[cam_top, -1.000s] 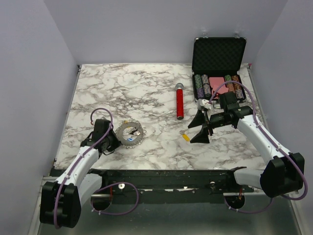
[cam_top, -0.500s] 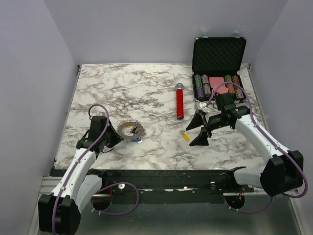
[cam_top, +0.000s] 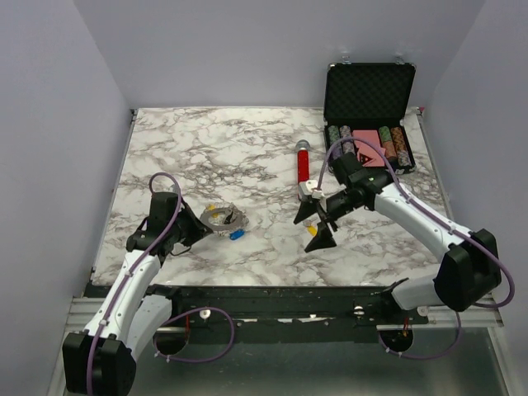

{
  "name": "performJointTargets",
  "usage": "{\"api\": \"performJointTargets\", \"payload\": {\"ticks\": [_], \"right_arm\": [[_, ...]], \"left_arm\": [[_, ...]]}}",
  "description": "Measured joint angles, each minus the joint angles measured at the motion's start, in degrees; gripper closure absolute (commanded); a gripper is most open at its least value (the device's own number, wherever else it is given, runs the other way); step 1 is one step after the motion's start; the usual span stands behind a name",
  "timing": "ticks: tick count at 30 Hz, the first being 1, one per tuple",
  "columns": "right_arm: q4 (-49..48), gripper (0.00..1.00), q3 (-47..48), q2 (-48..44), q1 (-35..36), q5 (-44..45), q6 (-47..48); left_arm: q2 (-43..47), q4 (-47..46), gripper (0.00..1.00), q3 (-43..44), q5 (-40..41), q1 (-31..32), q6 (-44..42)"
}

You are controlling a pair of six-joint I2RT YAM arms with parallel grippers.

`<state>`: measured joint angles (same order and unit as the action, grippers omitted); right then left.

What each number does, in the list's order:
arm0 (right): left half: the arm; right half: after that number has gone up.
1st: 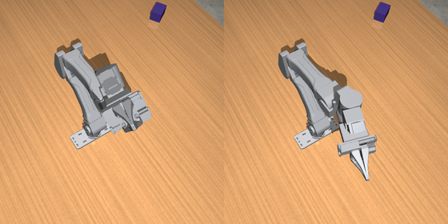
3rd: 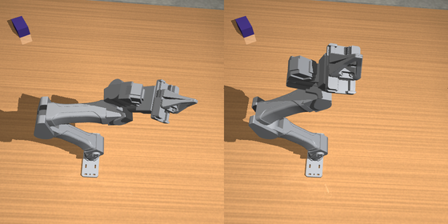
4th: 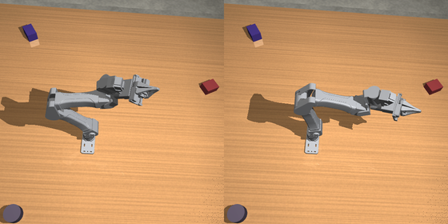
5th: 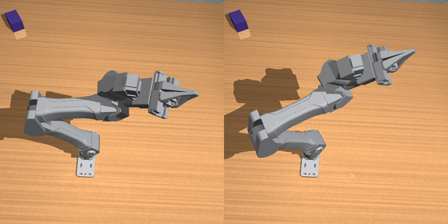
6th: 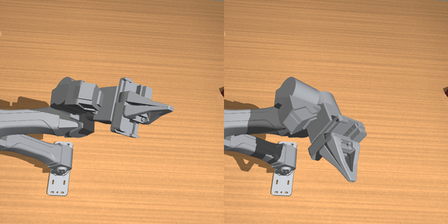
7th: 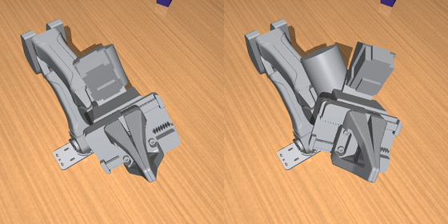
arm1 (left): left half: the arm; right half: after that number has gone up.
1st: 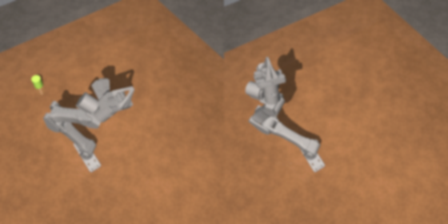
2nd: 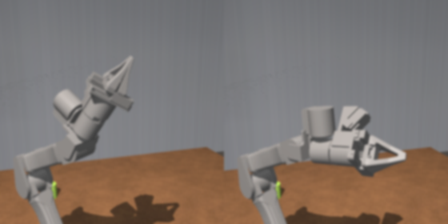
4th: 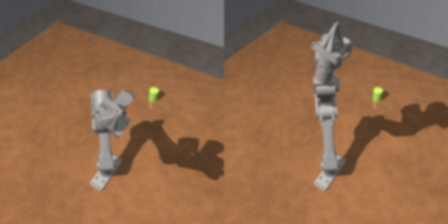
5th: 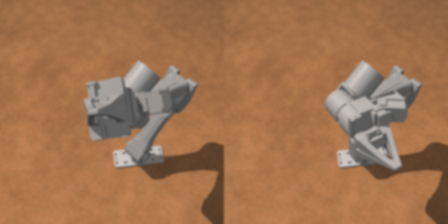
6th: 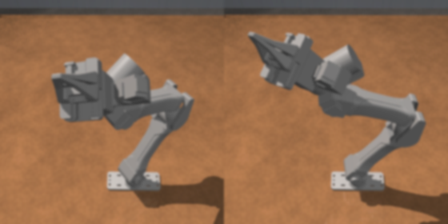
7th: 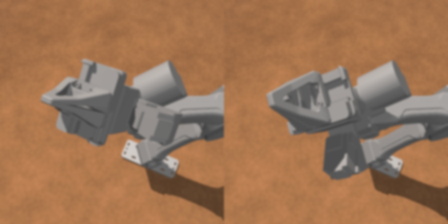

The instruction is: Put the keys on the keyring

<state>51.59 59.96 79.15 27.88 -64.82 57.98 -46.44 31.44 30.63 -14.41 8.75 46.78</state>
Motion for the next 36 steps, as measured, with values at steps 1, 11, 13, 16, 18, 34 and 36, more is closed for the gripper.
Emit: {"api": "performJointTargets", "payload": {"ticks": [1,11,13,16,18,34,36], "right_arm": [[-0.76,0.00,1.25,0.68,1.27,1.22,-0.46],[-6.29,0.00,6.67,3.39,10.58,10.84,-3.34],[-6.88,0.00,7.41,3.91,12.13,12.41,-3.37],[-7.21,0.00,9.03,5.11,13.81,14.16,-3.02],[-7.39,0.00,10.34,5.97,14.71,14.99,-2.64],[-10.54,0.00,16.70,12.24,22.18,19.69,-3.50],[-11.98,0.01,16.94,13.16,23.10,20.48,-4.42]], "left_arm": [[0.04,0.02,1.00,0.00,-0.24,0.00,0.15],[0.59,-0.90,1.00,-0.28,-2.01,0.00,1.36],[0.63,-1.33,1.00,-0.59,-2.23,0.00,1.55],[0.98,-1.86,1.00,-1.20,-2.69,0.00,1.95],[1.27,-2.10,1.00,-1.53,-2.95,0.00,2.21],[2.25,-4.74,1.00,-4.92,-4.63,0.00,4.04],[2.34,-5.01,1.00,-5.27,-4.81,0.00,4.35]]}}
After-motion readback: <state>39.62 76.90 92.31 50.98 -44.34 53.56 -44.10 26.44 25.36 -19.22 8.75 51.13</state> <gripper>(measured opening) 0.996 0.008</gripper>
